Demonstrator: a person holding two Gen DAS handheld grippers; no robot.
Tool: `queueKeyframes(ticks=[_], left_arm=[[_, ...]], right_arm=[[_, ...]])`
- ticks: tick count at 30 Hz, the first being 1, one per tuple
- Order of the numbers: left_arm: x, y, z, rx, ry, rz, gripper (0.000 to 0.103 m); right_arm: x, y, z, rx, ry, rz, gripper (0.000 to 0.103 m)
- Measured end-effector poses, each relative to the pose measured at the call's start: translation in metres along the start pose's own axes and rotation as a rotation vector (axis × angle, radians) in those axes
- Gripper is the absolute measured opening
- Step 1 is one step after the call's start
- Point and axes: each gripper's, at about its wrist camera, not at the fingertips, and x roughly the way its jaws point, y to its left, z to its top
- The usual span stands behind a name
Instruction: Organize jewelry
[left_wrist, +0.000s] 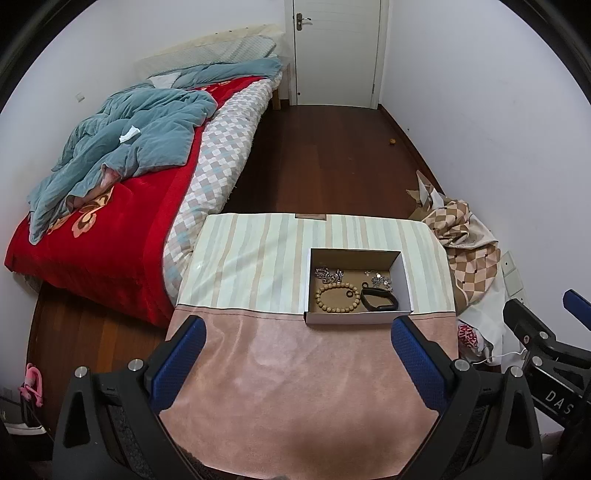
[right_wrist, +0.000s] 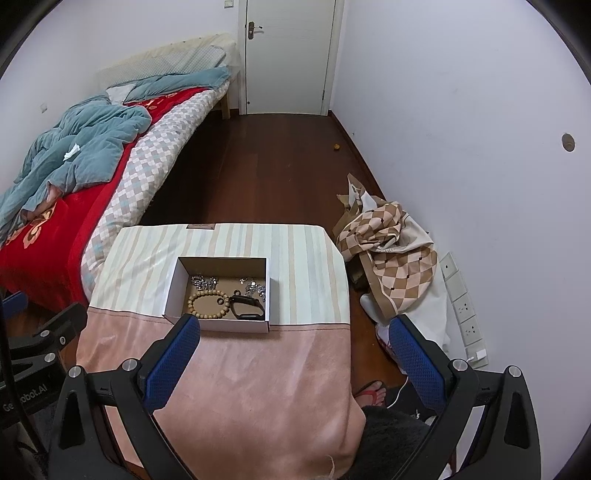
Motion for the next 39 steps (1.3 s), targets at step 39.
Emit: queueKeyframes(ticks=[39], left_arm=[[0.0033,0.0028,-0.0018,-0.003,-0.001,0.000,0.102]], right_arm=[[0.0029,-0.0018,-0.0031,-0.014,0.001,-0.005,0.103]])
